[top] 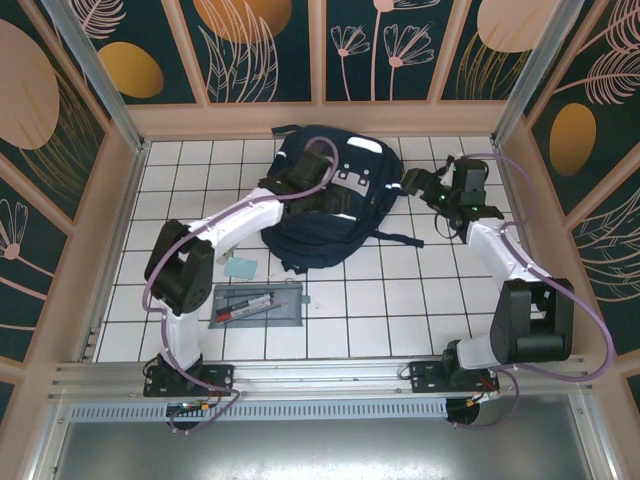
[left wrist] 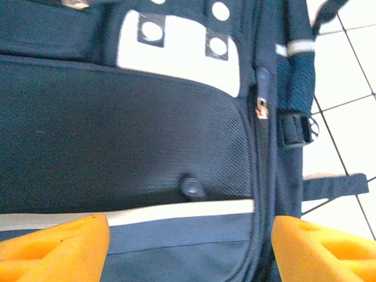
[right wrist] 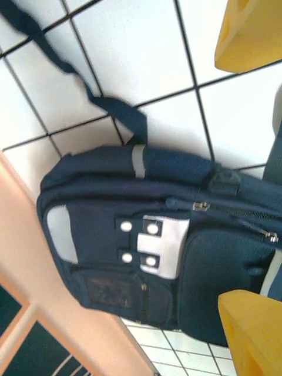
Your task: Pack books, pencil case, and school supplies into a backpack
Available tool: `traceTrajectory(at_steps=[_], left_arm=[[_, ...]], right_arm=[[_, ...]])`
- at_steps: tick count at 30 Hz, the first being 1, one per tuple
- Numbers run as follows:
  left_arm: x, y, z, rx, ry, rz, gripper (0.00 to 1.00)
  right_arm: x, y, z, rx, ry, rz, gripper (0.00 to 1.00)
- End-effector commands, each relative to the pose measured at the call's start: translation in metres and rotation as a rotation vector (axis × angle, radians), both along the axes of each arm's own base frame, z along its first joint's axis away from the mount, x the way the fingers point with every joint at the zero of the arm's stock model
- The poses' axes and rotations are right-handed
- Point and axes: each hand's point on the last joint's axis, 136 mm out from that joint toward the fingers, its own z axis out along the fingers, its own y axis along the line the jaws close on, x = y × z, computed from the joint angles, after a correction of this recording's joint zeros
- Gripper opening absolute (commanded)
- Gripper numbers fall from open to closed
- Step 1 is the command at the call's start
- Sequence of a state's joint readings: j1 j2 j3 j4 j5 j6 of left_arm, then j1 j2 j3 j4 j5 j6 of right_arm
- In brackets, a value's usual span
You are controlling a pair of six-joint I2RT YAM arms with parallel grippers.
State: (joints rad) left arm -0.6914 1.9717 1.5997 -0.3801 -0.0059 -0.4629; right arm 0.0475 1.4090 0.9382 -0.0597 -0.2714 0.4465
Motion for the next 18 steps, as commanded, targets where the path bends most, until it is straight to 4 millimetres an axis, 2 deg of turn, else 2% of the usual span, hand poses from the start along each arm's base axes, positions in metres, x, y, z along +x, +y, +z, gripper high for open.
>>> traceTrajectory(at_steps=[1, 4, 7, 11, 13, 18], left_arm=[[0.003, -0.018, -0.016, 0.089, -0.001, 0.003, 0.72], [0.001, -0.035, -0.026, 0.174, -0.014, -0.022, 0.71], [0.005, -0.041, -0.039, 0.253, -0.013, -0.013, 0.68], [0.016, -0.037, -0.066, 0.366, -0.007, 0.006, 0.59], [0.018, -0.035, -0.08, 0.415, 0.003, 0.005, 0.58], [0.008, -0.023, -0.121, 0.513, 0.069, -0.016, 0.62]], right_arm=[[-0.008, 0.007, -0.005, 0.028, -0.003, 0.048, 0.94], [-0.015, 0.008, -0.012, 0.029, 0.012, 0.051, 0.93], [-0.021, 0.009, -0.017, 0.038, 0.026, 0.058, 0.93], [-0.026, 0.012, -0.018, 0.062, 0.02, 0.063, 0.92], [-0.027, 0.012, -0.017, 0.068, 0.015, 0.061, 0.92], [-0.027, 0.012, -0.018, 0.071, 0.021, 0.061, 0.92]])
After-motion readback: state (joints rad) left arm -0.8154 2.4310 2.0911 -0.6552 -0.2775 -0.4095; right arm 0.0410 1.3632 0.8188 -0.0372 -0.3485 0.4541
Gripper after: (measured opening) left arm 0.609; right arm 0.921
